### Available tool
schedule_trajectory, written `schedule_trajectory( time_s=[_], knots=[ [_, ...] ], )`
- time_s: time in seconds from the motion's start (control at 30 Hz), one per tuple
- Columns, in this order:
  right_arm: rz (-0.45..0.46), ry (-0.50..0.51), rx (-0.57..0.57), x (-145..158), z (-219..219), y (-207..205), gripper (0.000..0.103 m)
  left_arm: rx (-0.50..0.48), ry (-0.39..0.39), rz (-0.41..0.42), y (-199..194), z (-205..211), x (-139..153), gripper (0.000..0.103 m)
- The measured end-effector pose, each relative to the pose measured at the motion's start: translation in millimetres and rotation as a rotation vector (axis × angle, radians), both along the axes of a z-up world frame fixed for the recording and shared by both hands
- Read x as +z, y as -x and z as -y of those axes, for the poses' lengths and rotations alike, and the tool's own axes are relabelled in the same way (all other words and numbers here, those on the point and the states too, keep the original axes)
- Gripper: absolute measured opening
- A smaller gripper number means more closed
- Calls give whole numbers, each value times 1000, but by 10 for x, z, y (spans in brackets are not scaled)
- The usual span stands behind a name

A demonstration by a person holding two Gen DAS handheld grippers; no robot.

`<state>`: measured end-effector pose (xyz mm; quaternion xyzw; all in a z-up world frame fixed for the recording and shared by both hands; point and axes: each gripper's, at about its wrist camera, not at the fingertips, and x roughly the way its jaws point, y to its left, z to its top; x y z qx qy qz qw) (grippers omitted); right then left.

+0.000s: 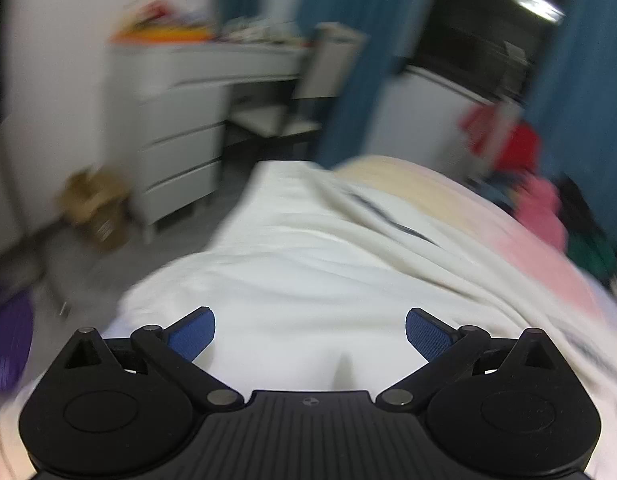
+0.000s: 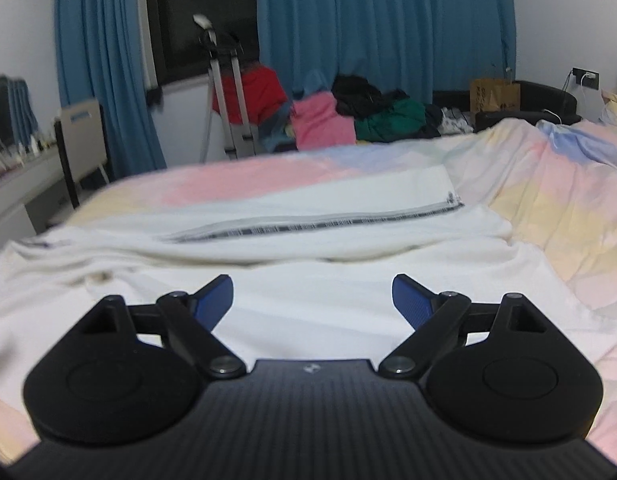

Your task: Fold clothes

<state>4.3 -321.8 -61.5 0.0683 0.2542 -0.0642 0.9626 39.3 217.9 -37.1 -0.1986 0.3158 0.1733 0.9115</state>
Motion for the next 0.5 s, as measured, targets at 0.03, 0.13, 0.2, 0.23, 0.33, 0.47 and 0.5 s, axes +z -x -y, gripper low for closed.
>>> schedule_trajectory(
  time_s=[0.03, 0.13, 0.2, 0.23, 0.33, 0.47, 0.5],
  knots=[
    [-10, 5, -2, -17, 0, -12, 88, 49, 32, -13, 4, -166, 0, 102],
    [-20, 5, 2, -40, -2, -24, 88, 165, 100, -33, 69, -548, -47, 102],
    [-13, -3, 12, -29, -9, -11, 88, 234, 124, -59, 109, -713, -140, 101],
    [-9, -3, 17, -28, -16, -2, 88, 263, 184, -63, 142, -811, -196, 100],
    [-15, -4, 11, -50, -9, -2, 88, 337, 355, -54, 264, -1077, -345, 99],
    [-32, -20, -19, -79, 41, -17, 88, 383, 456, -26, 479, -1186, -403, 98],
    [-35, -35, -32, -82, 72, -16, 88, 381, 466, -18, 509, -1213, -400, 98]
  ],
)
